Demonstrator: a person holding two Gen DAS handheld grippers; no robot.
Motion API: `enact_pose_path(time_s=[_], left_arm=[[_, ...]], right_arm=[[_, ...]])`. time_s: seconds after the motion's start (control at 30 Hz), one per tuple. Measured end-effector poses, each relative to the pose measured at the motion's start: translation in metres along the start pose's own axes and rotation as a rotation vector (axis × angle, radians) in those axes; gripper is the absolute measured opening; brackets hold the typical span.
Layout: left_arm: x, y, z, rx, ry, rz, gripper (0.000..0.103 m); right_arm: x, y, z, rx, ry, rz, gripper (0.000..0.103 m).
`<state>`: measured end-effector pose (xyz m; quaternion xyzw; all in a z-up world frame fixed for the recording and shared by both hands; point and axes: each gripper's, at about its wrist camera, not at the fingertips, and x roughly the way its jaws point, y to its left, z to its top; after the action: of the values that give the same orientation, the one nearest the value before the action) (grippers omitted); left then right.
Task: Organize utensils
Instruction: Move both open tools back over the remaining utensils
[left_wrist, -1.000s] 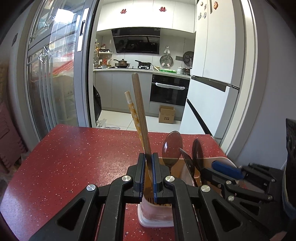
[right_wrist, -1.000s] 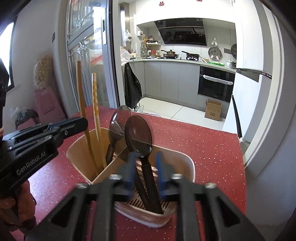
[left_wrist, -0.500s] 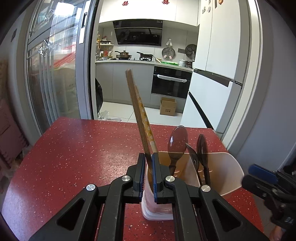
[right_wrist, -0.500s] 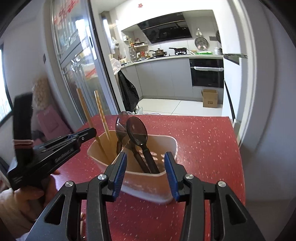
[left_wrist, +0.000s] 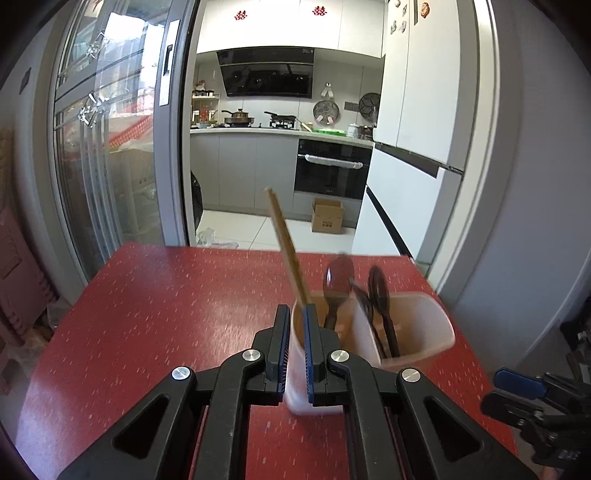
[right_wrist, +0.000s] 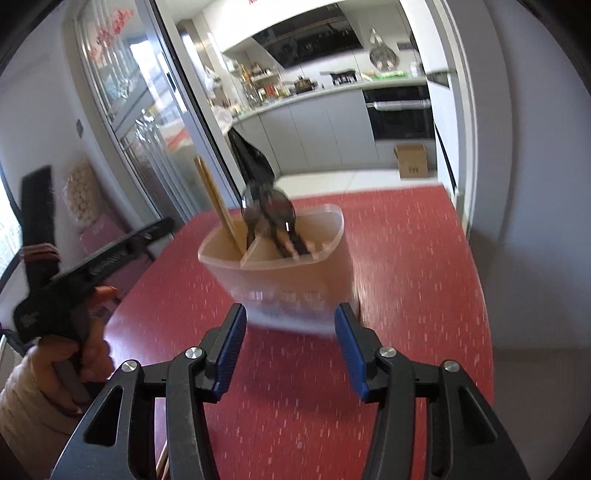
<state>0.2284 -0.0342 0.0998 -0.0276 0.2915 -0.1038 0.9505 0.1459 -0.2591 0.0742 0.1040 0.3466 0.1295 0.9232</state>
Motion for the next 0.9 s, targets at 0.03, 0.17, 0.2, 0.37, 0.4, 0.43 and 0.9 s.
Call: enact_pose_path(time_s=[0.03,0.17,0.2,0.37,0.4,0.43,0.9], left_arm=[[-0.005,0.002,-0.005,-0.001,0.009,-0.001,0.035],[-0.029,0.011,-0.032,-0.022,0.058,0.008,0.036],[-0.035,0.015,-0.042,-0.032,0.080,0.003,0.036],[-0.054,0.032,-0.083,-0.087,0.157,0.008,0.103],[-0.054,0.034,-0.093,-0.083,0.175,0.019,0.103],[-0.054,0.035,-0.101,-0.072,0.183,0.031,0.103],[-0.018,0.068,-0.201,-0.080,0.418,0.115,0.103]], right_arm=[[0.000,0.000,-0.005,0.007,0.018,-0.003,0.058],[-0.001,0.000,-0.031,0.049,0.111,0.000,0.066],[-0.002,0.000,-0.037,0.058,0.128,0.003,0.068],[-0.008,0.005,-0.065,0.081,0.171,0.001,0.083],[-0.010,0.007,-0.072,0.085,0.180,-0.001,0.087],[-0.010,0.008,-0.078,0.091,0.193,0.006,0.090],[0.002,0.062,-0.145,-0.015,0.397,-0.028,0.103]])
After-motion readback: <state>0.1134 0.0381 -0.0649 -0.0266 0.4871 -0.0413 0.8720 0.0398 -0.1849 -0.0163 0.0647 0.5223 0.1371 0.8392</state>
